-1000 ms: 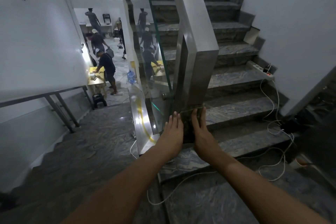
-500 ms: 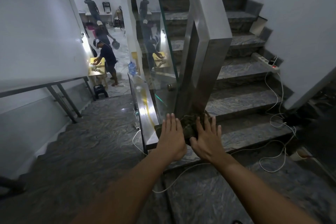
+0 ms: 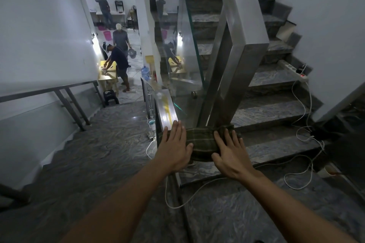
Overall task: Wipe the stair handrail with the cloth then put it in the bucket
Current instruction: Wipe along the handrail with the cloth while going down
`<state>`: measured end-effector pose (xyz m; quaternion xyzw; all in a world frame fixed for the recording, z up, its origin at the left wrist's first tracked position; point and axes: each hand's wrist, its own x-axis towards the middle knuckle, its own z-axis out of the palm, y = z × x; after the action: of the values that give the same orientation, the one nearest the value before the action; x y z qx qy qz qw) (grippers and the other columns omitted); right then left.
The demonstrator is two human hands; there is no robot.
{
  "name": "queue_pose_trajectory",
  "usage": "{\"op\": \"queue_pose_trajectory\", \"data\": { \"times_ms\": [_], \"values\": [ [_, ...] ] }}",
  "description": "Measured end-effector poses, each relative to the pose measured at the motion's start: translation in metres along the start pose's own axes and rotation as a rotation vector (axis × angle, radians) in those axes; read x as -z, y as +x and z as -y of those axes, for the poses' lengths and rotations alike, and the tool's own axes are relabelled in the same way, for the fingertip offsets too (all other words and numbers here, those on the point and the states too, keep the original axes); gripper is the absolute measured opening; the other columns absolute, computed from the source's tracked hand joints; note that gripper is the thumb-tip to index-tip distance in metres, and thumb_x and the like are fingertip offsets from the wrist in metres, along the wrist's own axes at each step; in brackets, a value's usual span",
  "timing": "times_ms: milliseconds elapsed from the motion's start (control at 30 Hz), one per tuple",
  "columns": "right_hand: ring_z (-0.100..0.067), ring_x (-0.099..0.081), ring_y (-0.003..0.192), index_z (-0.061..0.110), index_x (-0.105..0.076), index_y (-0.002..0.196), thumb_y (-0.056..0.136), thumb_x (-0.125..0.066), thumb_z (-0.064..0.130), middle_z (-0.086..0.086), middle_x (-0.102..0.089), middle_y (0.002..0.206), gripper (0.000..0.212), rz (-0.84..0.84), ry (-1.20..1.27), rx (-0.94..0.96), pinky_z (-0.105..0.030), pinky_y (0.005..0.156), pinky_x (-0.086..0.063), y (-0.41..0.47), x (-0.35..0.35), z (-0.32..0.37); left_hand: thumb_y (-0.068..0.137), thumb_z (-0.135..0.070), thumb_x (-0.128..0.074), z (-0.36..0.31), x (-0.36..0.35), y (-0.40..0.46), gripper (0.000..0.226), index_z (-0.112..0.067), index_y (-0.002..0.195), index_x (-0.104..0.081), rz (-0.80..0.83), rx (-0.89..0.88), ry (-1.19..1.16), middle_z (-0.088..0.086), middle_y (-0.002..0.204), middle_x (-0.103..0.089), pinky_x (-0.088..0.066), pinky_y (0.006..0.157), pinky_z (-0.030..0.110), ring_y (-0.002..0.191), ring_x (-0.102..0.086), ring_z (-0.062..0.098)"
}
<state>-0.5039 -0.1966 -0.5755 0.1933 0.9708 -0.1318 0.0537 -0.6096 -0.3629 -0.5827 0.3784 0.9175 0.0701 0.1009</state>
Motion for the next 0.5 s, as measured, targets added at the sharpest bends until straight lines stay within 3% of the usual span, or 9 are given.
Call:
{"op": "queue_pose_trajectory", "data": {
  "times_ms": [167,333,400,500],
  "values": [
    [-0.029,-0.027,0.135,0.038,-0.032,0.143,0.080,-0.011,0.053,-0.005,-0.033,0.151,0.068,-0.085,-0.149,0.156,-0.047,0.104,-0.024,-0.002,0.018,-0.025,0.101,-0.039,-0.014,0.019,0.010,0.006,0.062,-0.007,0.150,0.005,0.031,-0.066,0.042,0.011,0.159,0.015,0.012,0.118,0.050,0.144,0.023,0.020],
    [-0.032,-0.029,0.134,0.025,-0.048,0.134,0.087,-0.045,0.041,-0.013,-0.039,0.143,0.050,-0.147,-0.128,0.238,-0.052,0.109,-0.029,0.002,0.010,-0.024,0.099,-0.041,-0.023,0.021,0.023,0.009,0.063,-0.007,0.150,-0.007,-0.015,0.001,0.131,0.016,0.160,0.009,0.013,0.114,0.054,0.147,0.016,0.029],
    [-0.036,-0.035,0.132,0.015,-0.051,0.132,0.086,-0.056,0.027,-0.019,-0.041,0.142,0.048,-0.195,-0.062,0.270,-0.054,0.107,-0.035,0.003,0.002,-0.022,0.096,-0.039,-0.037,0.007,0.028,-0.002,0.061,-0.004,0.144,-0.027,-0.133,0.103,0.132,0.021,0.158,-0.012,0.000,0.117,0.053,0.147,-0.004,0.036],
    [-0.032,-0.030,0.139,0.014,-0.043,0.138,0.088,-0.057,0.021,-0.015,-0.032,0.152,0.052,-0.195,-0.030,0.242,-0.049,0.113,-0.025,0.002,-0.004,-0.018,0.090,-0.031,-0.046,-0.018,0.025,-0.021,0.038,-0.007,0.119,-0.056,-0.232,0.171,0.026,0.015,0.132,-0.047,-0.029,0.108,0.042,0.124,-0.039,0.030]
  ]
}}
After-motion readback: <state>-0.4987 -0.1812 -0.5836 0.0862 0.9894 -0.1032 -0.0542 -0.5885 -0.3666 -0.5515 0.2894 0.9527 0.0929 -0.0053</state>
